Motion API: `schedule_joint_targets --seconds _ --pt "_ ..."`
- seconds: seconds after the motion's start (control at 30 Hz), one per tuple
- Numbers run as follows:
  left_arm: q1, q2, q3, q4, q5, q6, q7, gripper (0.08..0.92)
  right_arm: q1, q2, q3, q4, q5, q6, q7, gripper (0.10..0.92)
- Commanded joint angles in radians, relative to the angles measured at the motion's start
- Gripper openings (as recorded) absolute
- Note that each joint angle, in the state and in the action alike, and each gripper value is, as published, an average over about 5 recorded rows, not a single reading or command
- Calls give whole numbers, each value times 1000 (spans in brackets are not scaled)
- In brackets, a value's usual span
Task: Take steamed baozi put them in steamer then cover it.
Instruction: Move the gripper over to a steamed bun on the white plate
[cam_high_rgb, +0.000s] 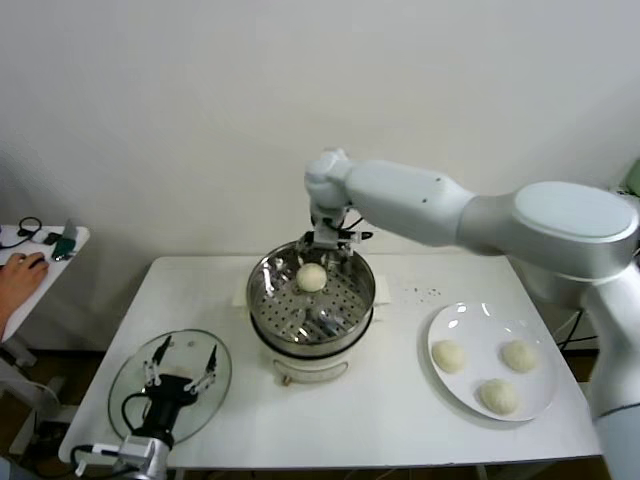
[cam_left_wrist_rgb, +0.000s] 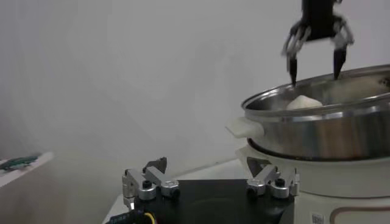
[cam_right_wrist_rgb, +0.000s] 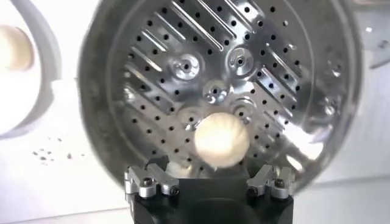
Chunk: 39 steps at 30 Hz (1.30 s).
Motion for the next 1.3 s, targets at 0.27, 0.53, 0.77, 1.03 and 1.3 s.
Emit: schedule_joint_targets --seconds 0.27,0.53,0.77,1.03,1.3 --pt "8 6 14 -27 14 5 3 823 428 -573 -443 490 668 -646 144 823" --pt "-2 2 12 -25 13 10 4 823 300 -813 -478 605 645 -890 163 823" --pt "9 1 11 -29 13 7 3 823 45 -852 -331 537 561 -894 127 823" --pt "24 1 2 -34 28 8 4 823 -265 -802 -79 395 437 -875 157 823" --pt "25 -4 0 -25 28 8 4 823 -339 -741 -19 315 414 -862 162 823"
